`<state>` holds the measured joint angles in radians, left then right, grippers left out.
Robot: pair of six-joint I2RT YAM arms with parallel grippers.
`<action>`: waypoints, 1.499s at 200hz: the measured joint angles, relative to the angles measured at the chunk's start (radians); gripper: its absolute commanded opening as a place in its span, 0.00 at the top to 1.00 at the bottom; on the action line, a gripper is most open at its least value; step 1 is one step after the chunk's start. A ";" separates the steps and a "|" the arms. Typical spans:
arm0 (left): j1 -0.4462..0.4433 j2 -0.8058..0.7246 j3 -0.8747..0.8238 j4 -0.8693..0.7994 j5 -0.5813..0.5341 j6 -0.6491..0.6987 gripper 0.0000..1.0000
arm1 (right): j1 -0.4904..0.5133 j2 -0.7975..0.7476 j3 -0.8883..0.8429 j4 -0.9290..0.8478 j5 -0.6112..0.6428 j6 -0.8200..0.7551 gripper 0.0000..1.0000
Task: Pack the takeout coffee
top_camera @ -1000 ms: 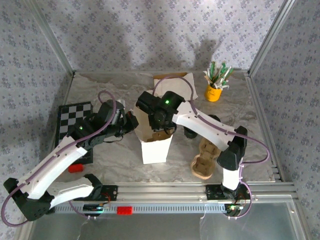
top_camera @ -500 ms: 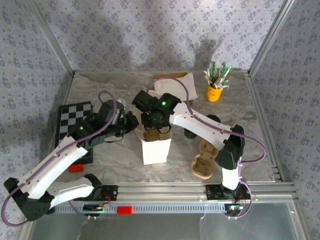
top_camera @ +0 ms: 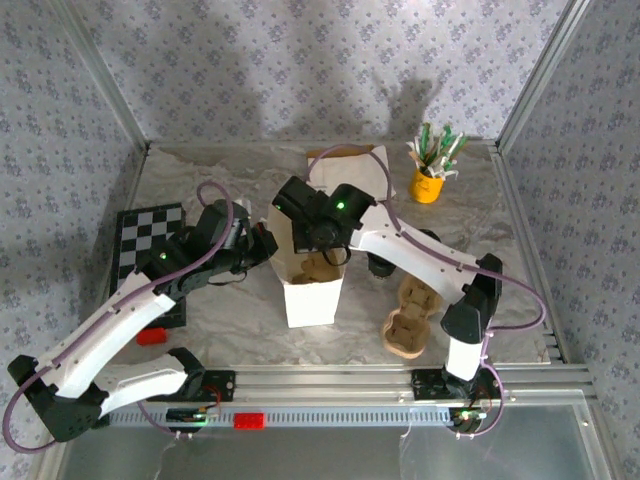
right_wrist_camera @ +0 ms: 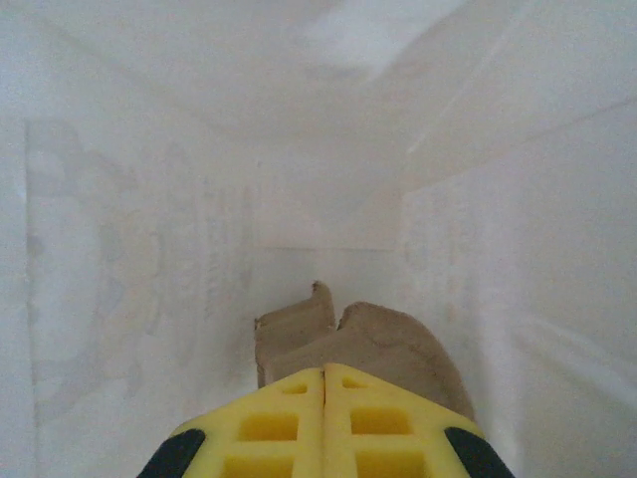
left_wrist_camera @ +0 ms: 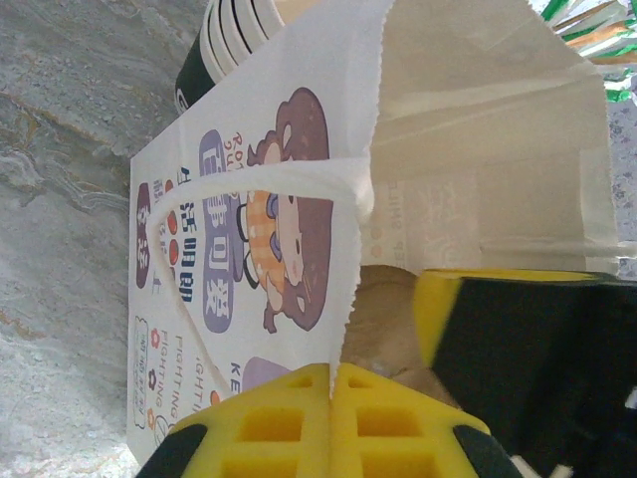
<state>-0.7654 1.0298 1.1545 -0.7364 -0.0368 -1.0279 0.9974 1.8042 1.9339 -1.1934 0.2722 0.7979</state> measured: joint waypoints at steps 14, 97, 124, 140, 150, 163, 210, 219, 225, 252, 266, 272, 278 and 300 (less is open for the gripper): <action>0.000 0.001 0.000 0.000 0.000 0.006 1.00 | 0.003 0.000 0.035 -0.047 0.040 0.006 1.00; 0.000 0.023 0.000 0.004 0.011 0.008 1.00 | 0.011 0.062 0.056 -0.023 0.019 0.006 0.75; 0.006 0.023 0.000 0.004 0.011 0.014 1.00 | 0.011 0.068 0.057 -0.024 -0.034 -0.002 0.66; 0.013 0.023 0.000 0.004 0.011 0.014 1.00 | 0.011 0.068 0.057 -0.040 -0.080 -0.002 0.62; 0.013 0.023 0.000 0.004 0.011 0.014 1.00 | 0.010 0.068 0.056 -0.054 -0.116 -0.003 0.60; 0.016 0.023 0.000 0.005 0.011 0.013 1.00 | 0.005 0.068 0.045 -0.058 -0.159 -0.004 0.57; 0.019 0.023 0.000 0.005 0.015 0.013 1.00 | -0.020 0.101 0.015 -0.056 -0.211 -0.011 0.48; 0.019 0.023 0.000 0.005 0.015 0.013 1.00 | -0.025 0.114 0.015 -0.049 -0.210 -0.014 0.48; 0.019 0.023 0.000 0.005 0.015 0.013 1.00 | -0.027 0.124 0.015 -0.044 -0.209 -0.014 0.49; 0.019 0.019 0.000 0.005 0.015 0.013 1.00 | -0.031 0.163 0.006 -0.018 -0.209 -0.032 0.55; 0.019 0.018 0.000 0.006 0.015 0.014 1.00 | -0.031 0.173 0.006 -0.007 -0.209 -0.038 0.60; 0.019 0.018 0.000 0.006 0.015 0.014 1.00 | -0.031 0.175 0.006 -0.003 -0.210 -0.040 0.64; 0.019 0.018 0.000 0.006 0.015 0.014 1.00 | -0.031 0.177 0.006 0.002 -0.209 -0.042 0.66; 0.019 0.018 0.000 0.007 0.016 0.014 1.00 | -0.031 0.178 0.007 0.016 -0.209 -0.050 0.75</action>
<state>-0.7460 1.0473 1.1545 -0.7292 -0.0204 -1.0142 0.9665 1.9820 1.9408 -1.1778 0.0631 0.7479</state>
